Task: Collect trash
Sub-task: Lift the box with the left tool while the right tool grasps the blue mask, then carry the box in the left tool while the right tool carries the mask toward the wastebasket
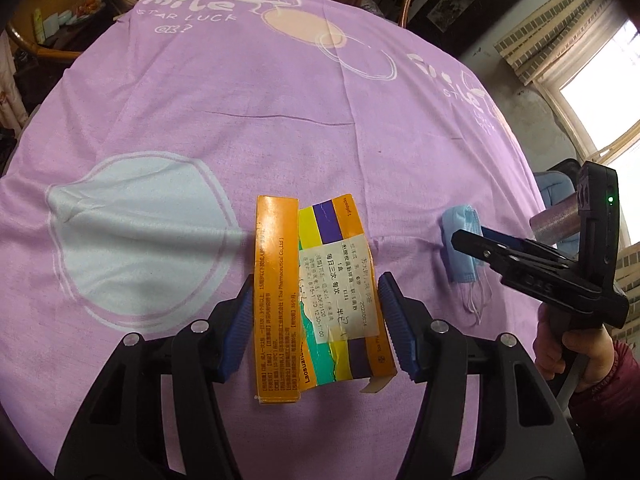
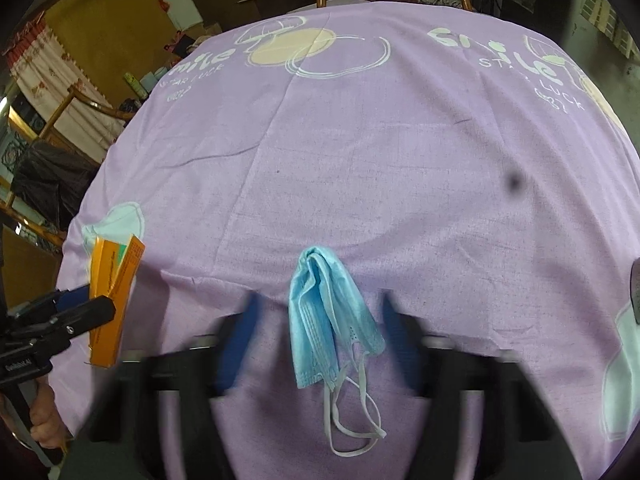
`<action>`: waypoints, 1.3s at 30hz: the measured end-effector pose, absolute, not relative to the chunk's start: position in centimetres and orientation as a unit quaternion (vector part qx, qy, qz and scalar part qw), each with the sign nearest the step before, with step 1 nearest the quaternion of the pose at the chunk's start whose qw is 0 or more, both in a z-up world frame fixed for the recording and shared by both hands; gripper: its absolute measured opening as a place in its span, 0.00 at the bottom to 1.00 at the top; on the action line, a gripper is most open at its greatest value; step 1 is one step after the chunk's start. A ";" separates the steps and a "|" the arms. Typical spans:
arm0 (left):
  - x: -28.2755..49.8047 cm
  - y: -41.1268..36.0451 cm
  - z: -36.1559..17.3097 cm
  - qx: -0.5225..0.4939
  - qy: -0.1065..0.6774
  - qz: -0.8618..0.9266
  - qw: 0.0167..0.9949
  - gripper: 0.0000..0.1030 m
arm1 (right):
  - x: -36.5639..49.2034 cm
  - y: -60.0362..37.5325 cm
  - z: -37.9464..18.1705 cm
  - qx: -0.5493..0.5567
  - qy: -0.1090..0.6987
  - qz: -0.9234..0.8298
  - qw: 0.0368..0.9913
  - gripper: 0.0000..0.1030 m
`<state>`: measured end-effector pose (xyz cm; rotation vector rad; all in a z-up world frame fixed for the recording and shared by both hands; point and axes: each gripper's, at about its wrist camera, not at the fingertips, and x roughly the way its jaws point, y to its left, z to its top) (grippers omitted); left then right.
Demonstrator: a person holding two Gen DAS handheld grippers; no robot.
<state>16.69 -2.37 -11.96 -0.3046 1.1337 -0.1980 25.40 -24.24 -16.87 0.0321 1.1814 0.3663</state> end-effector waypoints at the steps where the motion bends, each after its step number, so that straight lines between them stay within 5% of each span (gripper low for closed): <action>1: 16.7 -2.4 -11.8 -0.142 0.532 -0.094 0.829 0.58 | 25.4 -24.4 -16.6 0.019 0.552 0.177 0.815 0.11; 18: 14.3 -7.0 -1.7 -0.125 0.447 -0.109 0.879 0.58 | 18.4 -32.8 -4.5 0.091 0.400 0.193 0.891 0.11; 30: 9.4 -10.1 -1.5 -0.111 0.470 -0.092 0.871 0.58 | 13.8 -37.0 -6.1 0.130 0.415 0.211 0.875 0.11; 39: 7.2 -5.4 0.9 -0.113 0.434 -0.087 0.890 0.58 | 11.8 -33.9 -6.2 0.138 0.419 0.208 0.873 0.11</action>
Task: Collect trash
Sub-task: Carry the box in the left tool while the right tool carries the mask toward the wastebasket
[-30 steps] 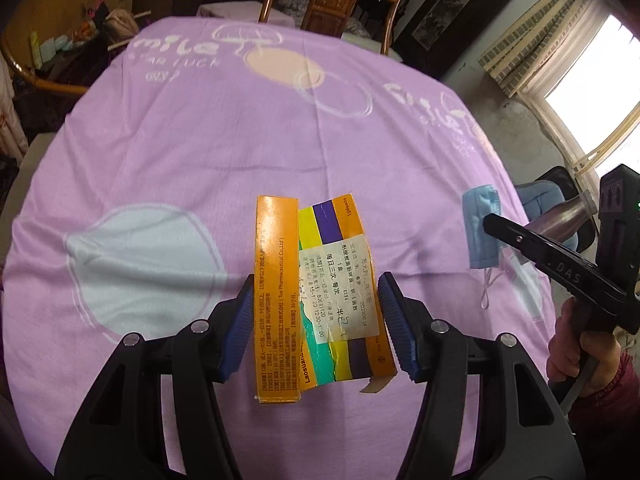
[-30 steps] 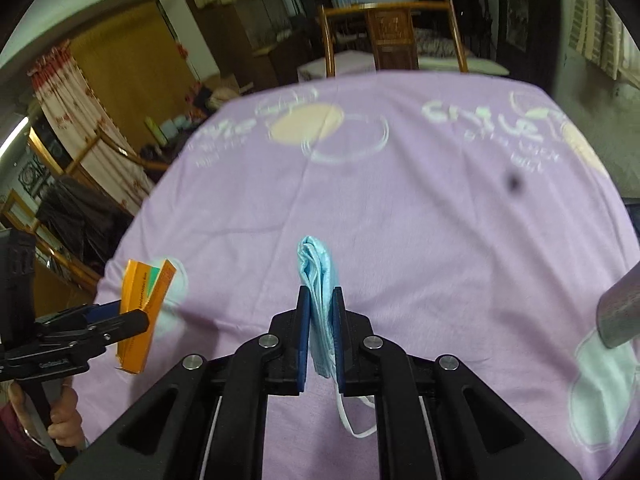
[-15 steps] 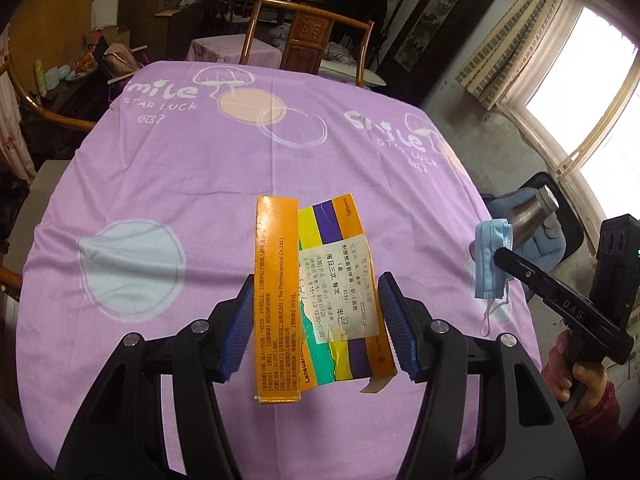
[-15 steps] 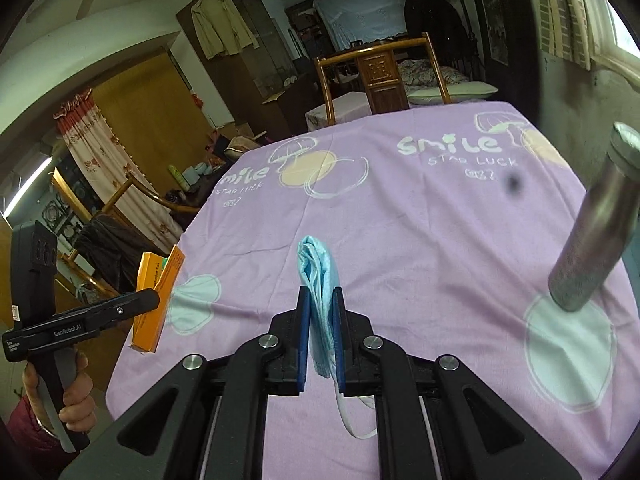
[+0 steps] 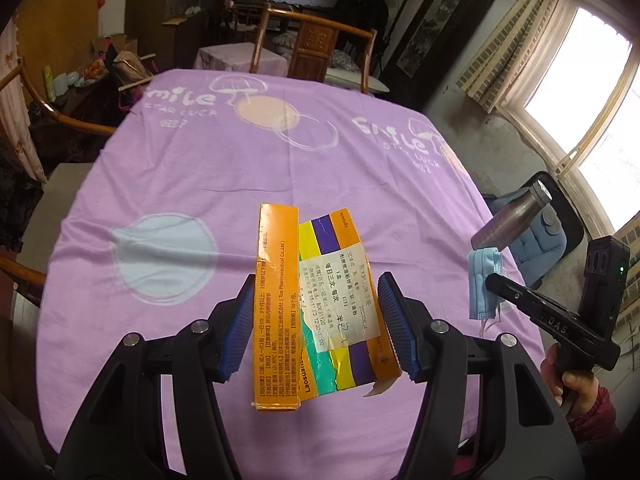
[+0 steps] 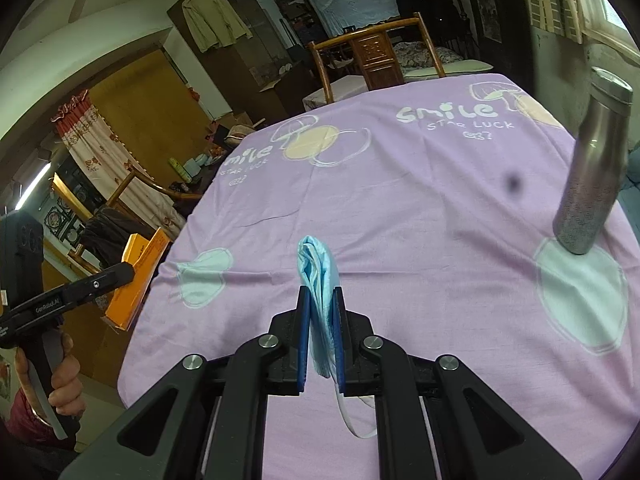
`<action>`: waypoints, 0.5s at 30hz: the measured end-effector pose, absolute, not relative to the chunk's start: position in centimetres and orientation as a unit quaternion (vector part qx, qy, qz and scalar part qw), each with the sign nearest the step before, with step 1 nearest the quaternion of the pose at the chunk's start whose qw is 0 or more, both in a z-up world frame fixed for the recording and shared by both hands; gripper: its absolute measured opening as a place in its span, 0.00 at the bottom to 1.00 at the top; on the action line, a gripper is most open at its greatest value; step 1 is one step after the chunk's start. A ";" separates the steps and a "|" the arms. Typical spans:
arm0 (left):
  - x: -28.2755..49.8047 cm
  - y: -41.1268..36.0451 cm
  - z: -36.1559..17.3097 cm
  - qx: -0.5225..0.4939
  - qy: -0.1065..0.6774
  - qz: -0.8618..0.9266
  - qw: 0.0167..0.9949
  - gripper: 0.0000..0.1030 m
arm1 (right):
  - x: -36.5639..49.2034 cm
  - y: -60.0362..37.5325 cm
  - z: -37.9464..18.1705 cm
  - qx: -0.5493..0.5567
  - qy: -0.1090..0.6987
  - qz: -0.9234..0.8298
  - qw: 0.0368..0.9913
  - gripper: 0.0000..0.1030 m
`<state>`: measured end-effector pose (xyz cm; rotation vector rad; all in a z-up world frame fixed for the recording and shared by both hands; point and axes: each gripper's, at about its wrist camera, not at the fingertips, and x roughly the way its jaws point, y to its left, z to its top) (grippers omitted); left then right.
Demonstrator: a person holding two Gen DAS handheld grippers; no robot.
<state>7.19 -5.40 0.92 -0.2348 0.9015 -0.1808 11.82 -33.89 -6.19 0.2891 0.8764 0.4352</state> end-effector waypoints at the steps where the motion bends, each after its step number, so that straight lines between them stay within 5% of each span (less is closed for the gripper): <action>1: 6.7 -4.4 1.2 -0.115 0.431 -0.083 0.891 0.58 | 11.8 -32.9 -6.1 0.140 0.418 0.213 0.872 0.11; 15: -6.6 17.7 -0.5 -0.201 0.413 0.078 0.885 0.57 | 8.7 -11.6 -2.7 0.050 0.421 0.329 0.844 0.11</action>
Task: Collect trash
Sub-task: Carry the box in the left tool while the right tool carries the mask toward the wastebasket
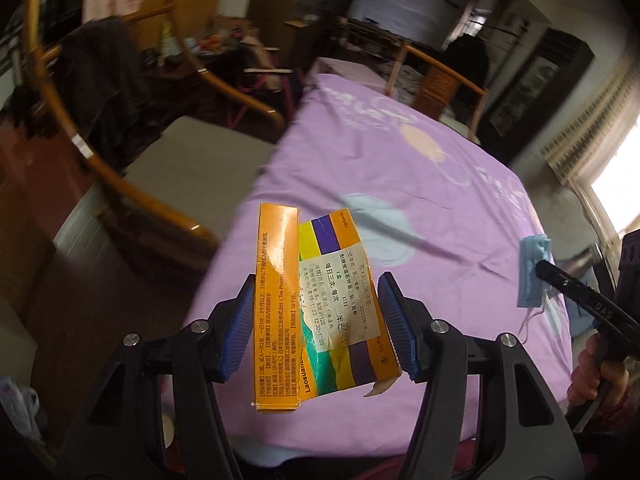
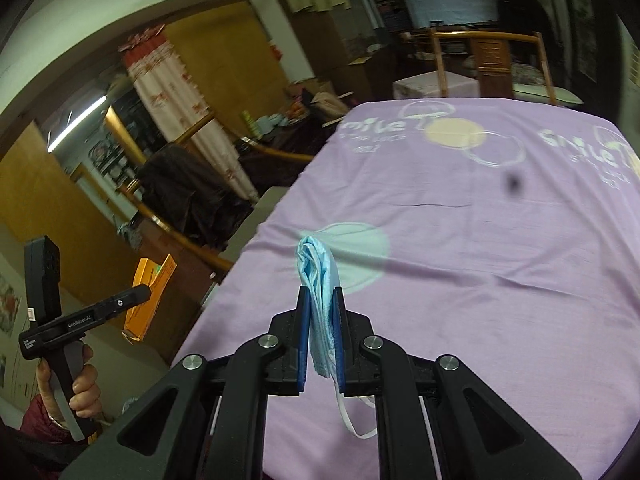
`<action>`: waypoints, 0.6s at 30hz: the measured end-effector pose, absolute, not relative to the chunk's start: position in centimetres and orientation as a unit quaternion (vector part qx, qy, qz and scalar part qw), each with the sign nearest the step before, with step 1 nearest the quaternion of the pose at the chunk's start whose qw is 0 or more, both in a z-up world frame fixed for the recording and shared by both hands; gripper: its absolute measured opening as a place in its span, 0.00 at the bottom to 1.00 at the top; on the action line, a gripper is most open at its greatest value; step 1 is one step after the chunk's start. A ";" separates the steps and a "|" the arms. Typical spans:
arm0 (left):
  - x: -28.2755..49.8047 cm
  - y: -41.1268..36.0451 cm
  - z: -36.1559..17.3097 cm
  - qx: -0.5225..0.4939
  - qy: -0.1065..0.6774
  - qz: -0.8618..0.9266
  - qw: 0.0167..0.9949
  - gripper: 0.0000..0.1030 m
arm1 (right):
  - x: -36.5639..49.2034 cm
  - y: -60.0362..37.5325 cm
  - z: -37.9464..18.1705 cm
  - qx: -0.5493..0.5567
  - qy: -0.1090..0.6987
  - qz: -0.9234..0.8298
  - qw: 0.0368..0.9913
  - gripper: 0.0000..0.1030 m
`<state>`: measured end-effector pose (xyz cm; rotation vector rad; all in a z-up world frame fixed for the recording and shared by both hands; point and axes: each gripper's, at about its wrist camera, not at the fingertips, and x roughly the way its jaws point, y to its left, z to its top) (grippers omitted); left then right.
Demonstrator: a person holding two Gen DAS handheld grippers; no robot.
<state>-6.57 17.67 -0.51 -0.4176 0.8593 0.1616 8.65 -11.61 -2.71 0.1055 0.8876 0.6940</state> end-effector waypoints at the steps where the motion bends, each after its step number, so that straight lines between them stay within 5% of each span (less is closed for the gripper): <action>1: -7.5 18.8 -0.7 -0.207 0.412 0.087 0.883 0.57 | 8.3 -10.3 -2.5 0.044 0.422 0.335 0.841 0.11; 18: -23.1 30.7 -5.2 -0.260 0.426 0.225 0.837 0.57 | 0.3 7.4 -0.6 -0.054 0.432 0.459 0.774 0.11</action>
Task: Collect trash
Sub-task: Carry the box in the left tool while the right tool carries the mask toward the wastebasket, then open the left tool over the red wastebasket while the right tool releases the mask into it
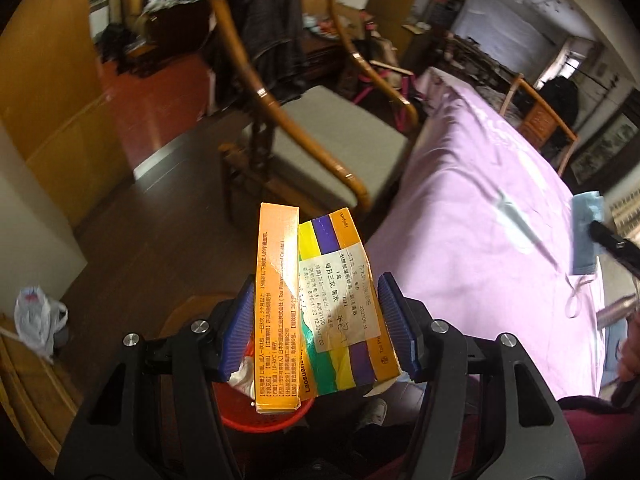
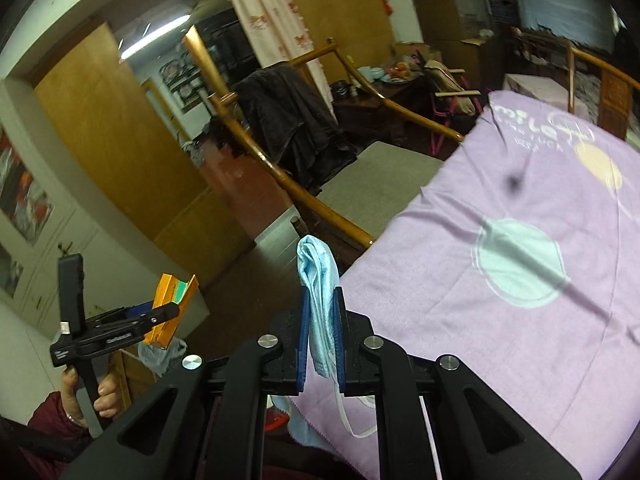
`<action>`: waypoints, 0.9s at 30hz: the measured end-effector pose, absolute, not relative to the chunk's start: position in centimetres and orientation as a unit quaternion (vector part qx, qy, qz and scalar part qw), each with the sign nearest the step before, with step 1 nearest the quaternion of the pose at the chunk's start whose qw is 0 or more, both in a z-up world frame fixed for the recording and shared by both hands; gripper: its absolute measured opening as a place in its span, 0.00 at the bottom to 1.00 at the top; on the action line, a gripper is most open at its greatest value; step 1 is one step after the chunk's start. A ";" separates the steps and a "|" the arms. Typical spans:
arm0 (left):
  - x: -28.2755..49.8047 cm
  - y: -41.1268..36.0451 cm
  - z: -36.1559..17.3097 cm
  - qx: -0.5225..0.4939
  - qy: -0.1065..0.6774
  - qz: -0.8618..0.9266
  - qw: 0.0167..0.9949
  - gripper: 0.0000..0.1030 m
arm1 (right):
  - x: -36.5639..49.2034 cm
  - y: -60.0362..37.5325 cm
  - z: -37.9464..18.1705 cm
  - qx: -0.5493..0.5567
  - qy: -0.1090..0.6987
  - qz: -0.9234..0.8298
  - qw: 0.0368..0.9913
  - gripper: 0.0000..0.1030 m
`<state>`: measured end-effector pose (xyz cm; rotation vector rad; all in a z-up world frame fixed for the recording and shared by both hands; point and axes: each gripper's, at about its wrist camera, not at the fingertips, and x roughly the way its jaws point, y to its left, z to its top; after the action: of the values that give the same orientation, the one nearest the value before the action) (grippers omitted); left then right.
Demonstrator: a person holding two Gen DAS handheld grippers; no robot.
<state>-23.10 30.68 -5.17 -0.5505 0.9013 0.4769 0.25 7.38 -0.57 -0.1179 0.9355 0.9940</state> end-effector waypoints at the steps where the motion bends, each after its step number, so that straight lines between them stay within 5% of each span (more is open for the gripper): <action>1: -23.5 30.9 -5.6 -0.266 0.427 0.229 0.833 0.57 | 0.1 7.3 -0.2 -0.060 0.427 0.459 0.777 0.11; 12: -25.7 31.6 -12.0 -0.324 0.464 0.268 0.780 0.58 | 0.7 6.2 1.1 -0.080 0.423 0.463 0.774 0.11; 14: -26.0 31.7 -13.0 -0.328 0.477 0.278 0.766 0.61 | 0.8 6.1 1.1 -0.079 0.428 0.462 0.773 0.11; 17: -26.7 31.7 -14.1 -0.335 0.496 0.298 0.744 0.77 | 1.1 6.1 0.9 -0.078 0.430 0.462 0.771 0.12; 27: -29.3 32.0 -11.3 -0.353 0.465 0.325 0.744 0.82 | 0.0 8.4 -0.3 -0.091 0.452 0.500 0.733 0.12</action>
<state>-29.26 32.00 -11.28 -0.7741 1.0181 0.7117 -0.01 8.37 -0.30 -0.1999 0.9947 1.0997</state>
